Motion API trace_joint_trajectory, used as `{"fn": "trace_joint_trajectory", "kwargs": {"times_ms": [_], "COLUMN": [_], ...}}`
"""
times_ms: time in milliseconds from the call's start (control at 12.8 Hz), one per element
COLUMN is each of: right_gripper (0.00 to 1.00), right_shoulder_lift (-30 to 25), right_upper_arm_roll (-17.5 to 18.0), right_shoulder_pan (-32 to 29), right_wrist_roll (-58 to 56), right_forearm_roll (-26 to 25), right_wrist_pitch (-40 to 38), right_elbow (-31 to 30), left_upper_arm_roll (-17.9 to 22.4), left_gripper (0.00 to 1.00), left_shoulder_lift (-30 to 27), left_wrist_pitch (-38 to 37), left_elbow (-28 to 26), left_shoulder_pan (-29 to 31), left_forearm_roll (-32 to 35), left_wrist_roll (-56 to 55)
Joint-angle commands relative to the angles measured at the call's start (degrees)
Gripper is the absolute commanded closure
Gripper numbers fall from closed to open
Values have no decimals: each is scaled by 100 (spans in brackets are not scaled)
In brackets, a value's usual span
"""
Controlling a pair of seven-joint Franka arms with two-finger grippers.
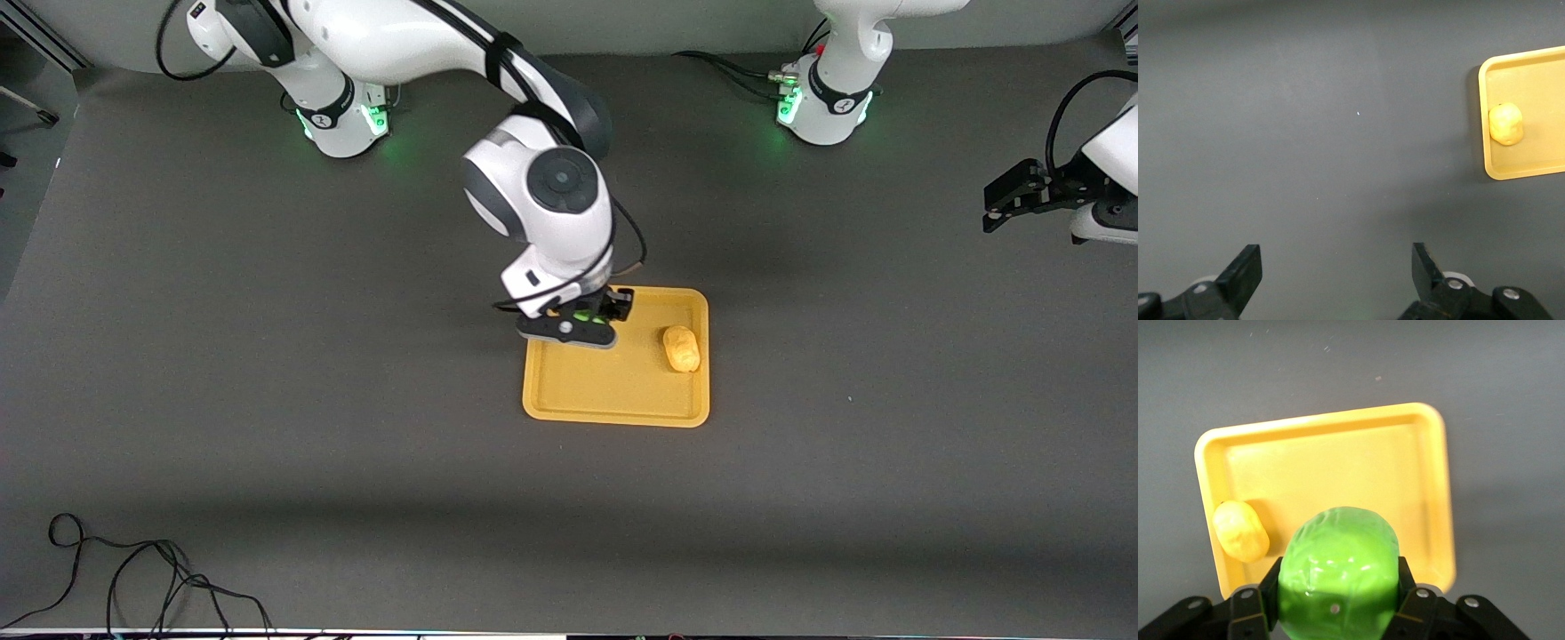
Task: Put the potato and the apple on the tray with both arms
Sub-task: 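Lift the green apple and carry it over the tray, then lower the apple onto the tray beside the potato and open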
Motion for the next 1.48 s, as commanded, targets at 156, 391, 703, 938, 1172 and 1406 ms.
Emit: {"fn": "trace_joint_trajectory", "kwargs": {"times_ms": [156,391,703,938,1172,1406], "right_gripper": [71,71,62,62,0,0], "right_shoulder_lift": [1107,1486,1575,1548,1452,734], "right_upper_arm_roll": [-63,-71,-63,-54,-54,-80], "right_shoulder_pan": [33,138,156,165,173,165], "right_wrist_roll": [109,127,162,346,364,338], "right_forearm_roll": [-269,-393,-384,-367,-358,-323], "right_wrist_pitch": [904,1265,1424,1424,1346,313], "right_elbow": [403,394,288,288,314,385], "left_upper_arm_roll": [14,14,14,14,14,14], "left_gripper": [0,0,0,0,0,0], "left_shoulder_lift": [68,103,138,147,164,165], "left_wrist_pitch": [-109,-127,-101,-109,-92,-83], "left_elbow": [36,36,36,36,36,36], "left_shoulder_pan": [-8,-16,-34,-25,-25,-8], "left_forearm_roll": [14,14,-30,-65,-74,-188], "left_wrist_roll": [18,18,18,18,18,18]}}
